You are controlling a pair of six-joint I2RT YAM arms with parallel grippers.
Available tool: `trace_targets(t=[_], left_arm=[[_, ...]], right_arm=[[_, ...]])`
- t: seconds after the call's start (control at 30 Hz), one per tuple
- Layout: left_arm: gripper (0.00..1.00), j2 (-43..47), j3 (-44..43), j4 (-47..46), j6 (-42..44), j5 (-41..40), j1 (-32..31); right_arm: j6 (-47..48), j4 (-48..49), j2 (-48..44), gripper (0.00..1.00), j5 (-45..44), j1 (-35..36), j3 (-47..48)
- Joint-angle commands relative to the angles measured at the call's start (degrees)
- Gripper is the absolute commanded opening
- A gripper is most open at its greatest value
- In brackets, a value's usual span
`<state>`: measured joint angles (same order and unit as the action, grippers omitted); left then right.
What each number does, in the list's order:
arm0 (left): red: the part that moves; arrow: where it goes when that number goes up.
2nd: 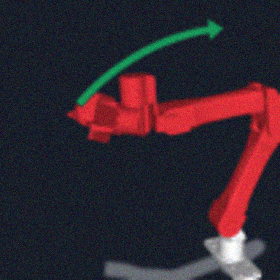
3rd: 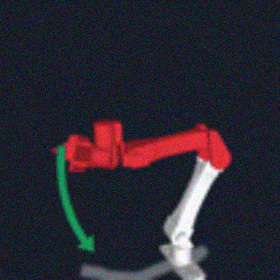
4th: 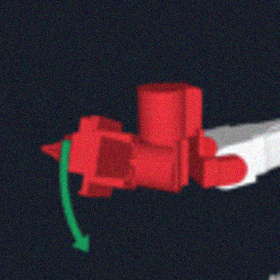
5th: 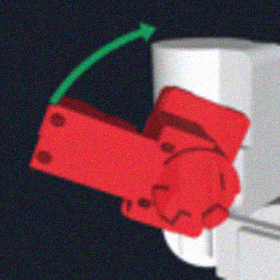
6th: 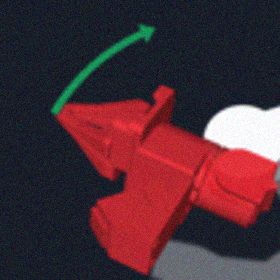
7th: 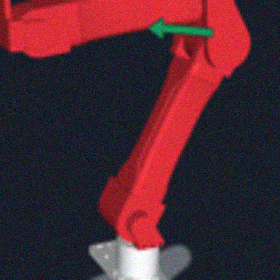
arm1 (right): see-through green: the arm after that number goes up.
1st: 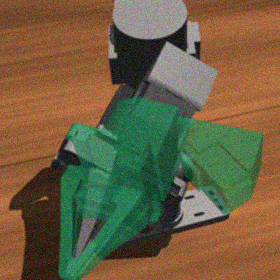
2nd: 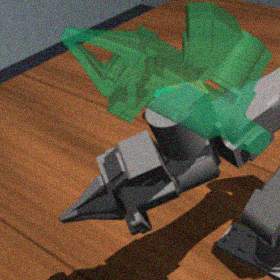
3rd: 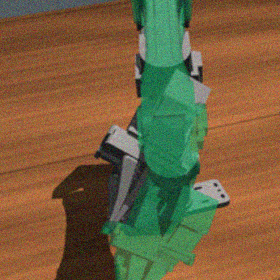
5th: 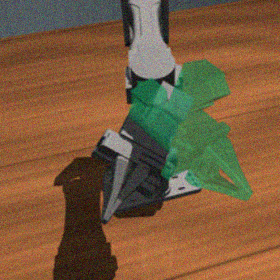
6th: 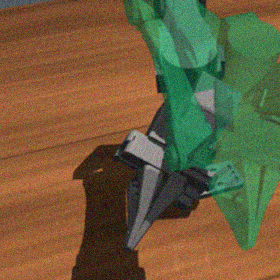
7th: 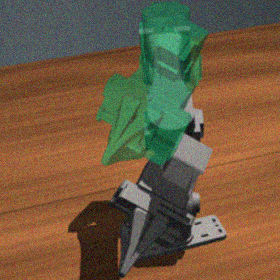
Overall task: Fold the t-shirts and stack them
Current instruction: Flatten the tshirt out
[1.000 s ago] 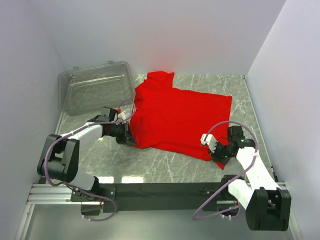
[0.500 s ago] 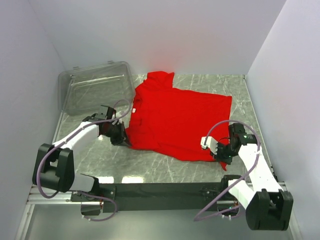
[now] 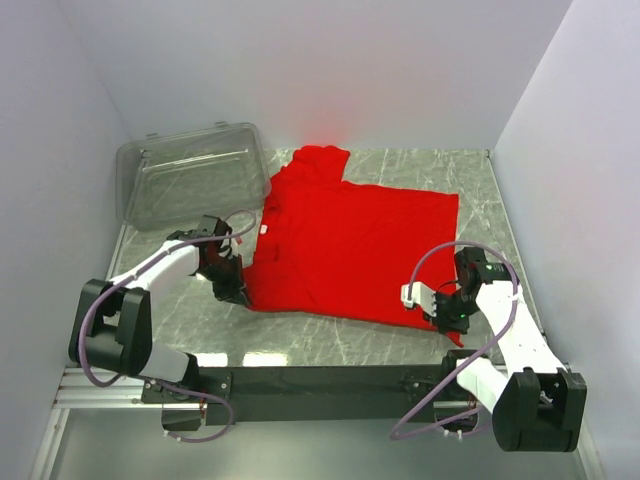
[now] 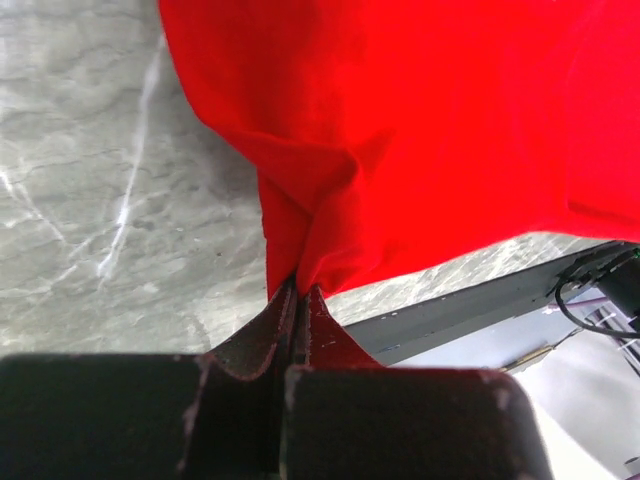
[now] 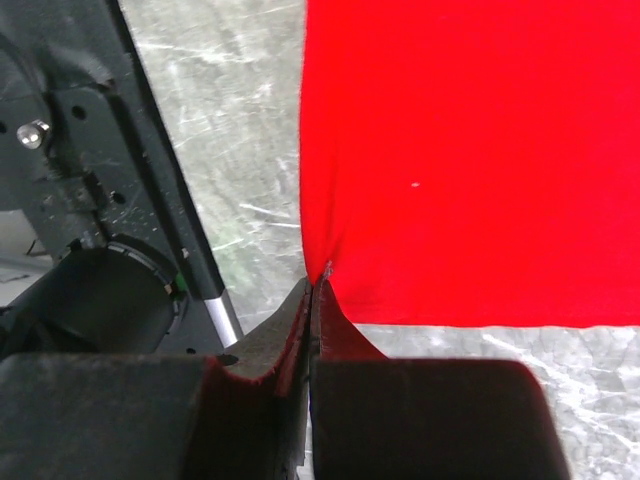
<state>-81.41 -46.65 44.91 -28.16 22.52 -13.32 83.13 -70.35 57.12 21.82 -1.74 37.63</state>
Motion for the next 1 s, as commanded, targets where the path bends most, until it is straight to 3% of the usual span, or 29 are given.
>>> trace_targets(t=[0.0, 0.13, 0.27, 0.4, 0.5, 0.57, 0.63, 0.67, 0.7, 0.73, 0.8, 0.87, 0.93, 0.97], left_arm=[[0.01, -1.47, -0.90, 3.25, 0.12, -1.26, 0.49], [0.01, -1.47, 1.03, 3.70, 1.27, 0.50, 0.40], [0.03, -2.27, 0.78, 2.03, 0.74, 1.82, 0.40], [0.16, -1.04, -0.01, 0.01, 0.04, 1.91, 0.31], [0.34, 0.54, -0.89, -0.43, 0.39, 1.12, 0.31], [0.42, 2.39, -1.16, -1.04, 0.65, 1.29, 0.31], [0.45, 3.96, -1.07, -1.31, 0.83, 1.47, 0.31], [0.47, 4.32, -0.81, -1.83, 0.83, 1.56, 0.31], [0.48, 4.50, -0.55, -1.93, 0.65, 1.65, 0.40], [0.49, 4.94, -0.37, -2.10, 0.65, 1.73, 0.31], [0.51, 5.29, -0.28, -2.10, 0.57, 1.91, 0.31], [0.53, 7.13, -0.54, -1.93, 0.48, 1.91, 0.31], [0.55, 9.06, -0.89, -0.88, 0.04, 1.30, 0.40], [0.56, 9.51, -1.07, -0.26, -0.31, 1.21, 0.40]], right_arm=[[2.82, -4.18, -0.17, 0.00, -1.87, 0.33, 1.14], [2.30, -4.01, 1.59, 0.01, -1.70, 0.33, 1.66], [1.25, -2.52, 3.96, 0.13, -1.26, 0.77, 2.71], [-0.59, -1.90, 4.32, 0.43, -0.03, 0.68, 4.29], [-3.40, -1.99, 2.91, 0.55, 4.61, -0.10, 9.54], [-6.47, 0.81, 2.82, 0.56, 9.00, -1.42, 12.19], [-20.94, 9.13, 2.73, 0.56, 9.29, -1.69, 13.87], [-26.56, 19.27, 2.82, 0.56, 8.51, -1.86, 13.79], [-37.84, 24.76, 3.25, 0.56, 5.80, -1.95, 13.01], [-42.31, 31.61, 3.87, 0.56, 4.82, -2.04, 13.17], [-45.16, 31.50, 6.23, 0.55, 8.30, -2.30, 15.44], [-41.67, 25.05, 7.38, 0.55, 11.73, -2.22, 16.86], [-22.39, 10.33, 8.79, 0.55, 15.25, -1.69, 17.75], [-14.83, 8.49, 8.53, 0.54, 13.87, -1.43, 16.70]])
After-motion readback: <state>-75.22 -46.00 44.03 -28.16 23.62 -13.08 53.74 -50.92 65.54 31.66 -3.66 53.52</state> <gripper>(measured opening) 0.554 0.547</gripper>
